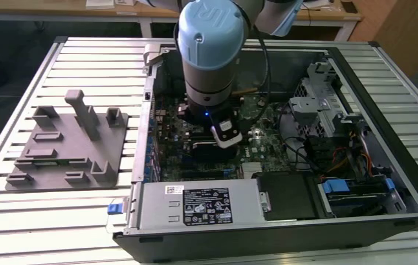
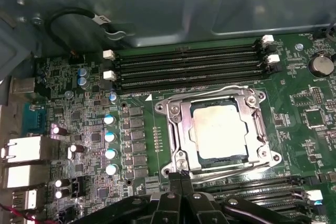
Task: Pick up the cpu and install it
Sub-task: 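Install the second cpu locking lever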
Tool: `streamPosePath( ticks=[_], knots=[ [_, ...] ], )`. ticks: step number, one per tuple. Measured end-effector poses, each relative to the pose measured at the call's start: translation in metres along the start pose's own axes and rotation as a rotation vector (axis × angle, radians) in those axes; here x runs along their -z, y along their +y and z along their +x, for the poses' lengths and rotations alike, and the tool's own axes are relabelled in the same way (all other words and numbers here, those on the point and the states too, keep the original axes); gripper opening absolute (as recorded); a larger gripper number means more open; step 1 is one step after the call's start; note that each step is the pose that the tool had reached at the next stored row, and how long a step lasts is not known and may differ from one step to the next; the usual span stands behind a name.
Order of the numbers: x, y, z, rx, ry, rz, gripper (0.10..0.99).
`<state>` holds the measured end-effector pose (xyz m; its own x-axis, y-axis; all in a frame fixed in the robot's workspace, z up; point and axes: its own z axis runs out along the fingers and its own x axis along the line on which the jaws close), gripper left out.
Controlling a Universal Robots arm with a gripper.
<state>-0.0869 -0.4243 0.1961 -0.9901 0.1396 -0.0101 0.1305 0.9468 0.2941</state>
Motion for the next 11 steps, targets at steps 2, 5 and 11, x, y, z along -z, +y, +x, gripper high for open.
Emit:
streamPosePath(
  ticks=[2,5,11],
  knots=[
    [-0.0006,0.0002,0.0004,0.000,0.0001,-0.001,0.106],
    [-0.0016,0.0008,0.0012,0.000,0.0001,-0.001,0.106],
    [-0.0031,0.0016,0.0038,0.000,0.0002,-0.001,0.106]
  ],
)
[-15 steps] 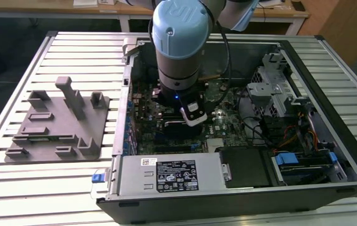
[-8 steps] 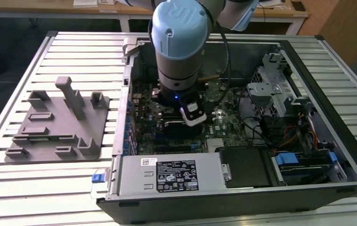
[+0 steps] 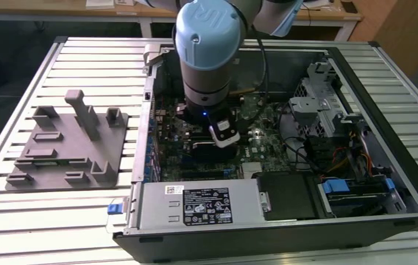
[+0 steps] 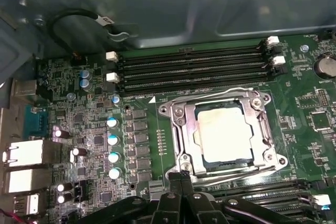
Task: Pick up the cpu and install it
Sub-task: 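Install the second cpu locking lever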
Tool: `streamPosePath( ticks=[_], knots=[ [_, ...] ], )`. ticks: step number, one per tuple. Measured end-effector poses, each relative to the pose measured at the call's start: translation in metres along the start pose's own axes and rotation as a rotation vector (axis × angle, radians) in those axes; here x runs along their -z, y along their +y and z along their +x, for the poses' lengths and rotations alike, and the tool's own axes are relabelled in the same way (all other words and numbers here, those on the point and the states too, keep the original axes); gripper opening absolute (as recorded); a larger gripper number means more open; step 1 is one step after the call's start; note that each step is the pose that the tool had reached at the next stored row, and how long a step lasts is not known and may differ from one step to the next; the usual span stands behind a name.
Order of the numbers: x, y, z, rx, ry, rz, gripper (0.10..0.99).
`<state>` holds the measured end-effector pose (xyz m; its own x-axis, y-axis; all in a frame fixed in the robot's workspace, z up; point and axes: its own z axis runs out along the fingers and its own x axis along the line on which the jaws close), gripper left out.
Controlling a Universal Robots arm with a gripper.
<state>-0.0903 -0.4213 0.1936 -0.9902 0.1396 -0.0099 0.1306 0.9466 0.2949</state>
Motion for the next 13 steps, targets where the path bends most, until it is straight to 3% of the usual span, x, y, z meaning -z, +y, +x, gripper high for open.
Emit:
streamPosePath(
  ticks=[13],
  knots=[
    [-0.0045,0.0010,0.0041,0.000,-0.0001,0.000,0.106]
  ],
)
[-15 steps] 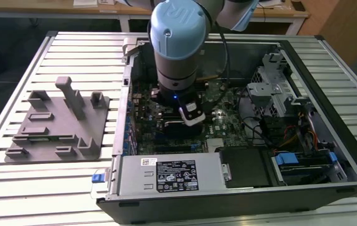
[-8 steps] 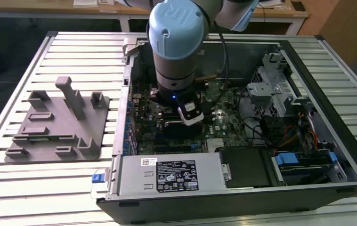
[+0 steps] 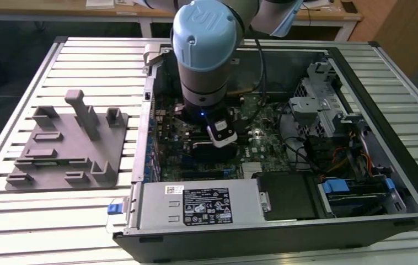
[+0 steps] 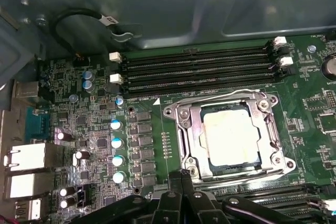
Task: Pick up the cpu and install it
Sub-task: 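Install the second cpu locking lever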
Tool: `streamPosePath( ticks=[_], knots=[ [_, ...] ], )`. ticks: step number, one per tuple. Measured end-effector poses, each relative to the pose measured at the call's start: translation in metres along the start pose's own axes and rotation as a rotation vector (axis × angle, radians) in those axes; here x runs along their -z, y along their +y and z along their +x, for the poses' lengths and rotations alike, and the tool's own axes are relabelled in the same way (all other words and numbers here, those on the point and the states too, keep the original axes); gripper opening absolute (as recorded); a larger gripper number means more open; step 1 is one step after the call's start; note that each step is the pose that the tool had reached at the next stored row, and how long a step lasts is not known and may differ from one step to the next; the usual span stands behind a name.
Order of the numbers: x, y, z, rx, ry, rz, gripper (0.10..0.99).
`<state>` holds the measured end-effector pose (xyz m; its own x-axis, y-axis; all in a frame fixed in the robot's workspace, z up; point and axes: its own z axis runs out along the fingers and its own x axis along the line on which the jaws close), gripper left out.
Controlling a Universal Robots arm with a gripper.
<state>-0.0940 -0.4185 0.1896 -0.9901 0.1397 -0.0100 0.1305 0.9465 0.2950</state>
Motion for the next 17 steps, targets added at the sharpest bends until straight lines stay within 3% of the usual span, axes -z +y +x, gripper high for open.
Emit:
streamPosePath(
  ticks=[11,17],
  knots=[
    [-0.0008,0.0000,0.0012,0.000,-0.0013,0.010,0.106],
    [0.0048,0.0017,0.0011,0.000,-0.0013,0.010,0.106]
  ],
)
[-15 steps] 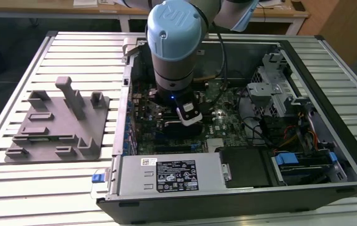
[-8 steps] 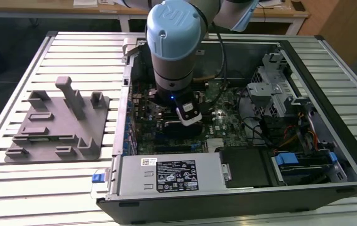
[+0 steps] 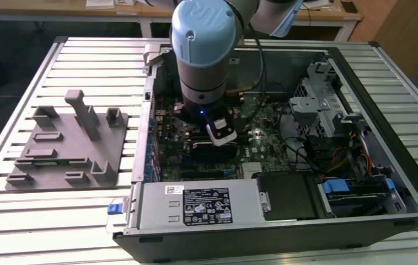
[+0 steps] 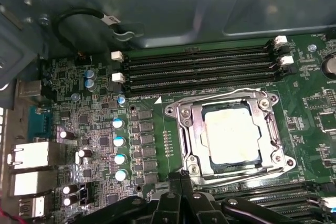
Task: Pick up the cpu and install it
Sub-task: 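Install the second cpu locking lever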
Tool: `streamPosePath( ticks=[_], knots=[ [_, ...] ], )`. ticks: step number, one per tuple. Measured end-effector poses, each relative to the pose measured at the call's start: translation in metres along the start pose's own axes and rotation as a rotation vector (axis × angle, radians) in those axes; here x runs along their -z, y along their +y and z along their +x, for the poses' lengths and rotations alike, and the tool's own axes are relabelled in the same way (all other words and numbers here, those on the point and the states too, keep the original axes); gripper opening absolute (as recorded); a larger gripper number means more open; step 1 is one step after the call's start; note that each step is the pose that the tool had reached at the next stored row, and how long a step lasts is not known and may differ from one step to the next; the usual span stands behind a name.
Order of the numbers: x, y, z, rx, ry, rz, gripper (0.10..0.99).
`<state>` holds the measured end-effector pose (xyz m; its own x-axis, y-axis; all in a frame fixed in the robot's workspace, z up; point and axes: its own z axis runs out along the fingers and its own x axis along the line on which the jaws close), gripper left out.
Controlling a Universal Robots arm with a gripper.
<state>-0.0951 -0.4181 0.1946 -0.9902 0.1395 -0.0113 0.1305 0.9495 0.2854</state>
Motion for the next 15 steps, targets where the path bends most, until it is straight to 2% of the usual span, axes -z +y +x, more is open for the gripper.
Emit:
streamPosePath(
  ticks=[10,15],
  knots=[
    [0.0224,0.0067,-0.0003,0.000,-0.0009,0.001,0.106],
    [0.0297,0.0089,-0.0003,0.001,-0.0020,0.008,0.106]
  ],
)
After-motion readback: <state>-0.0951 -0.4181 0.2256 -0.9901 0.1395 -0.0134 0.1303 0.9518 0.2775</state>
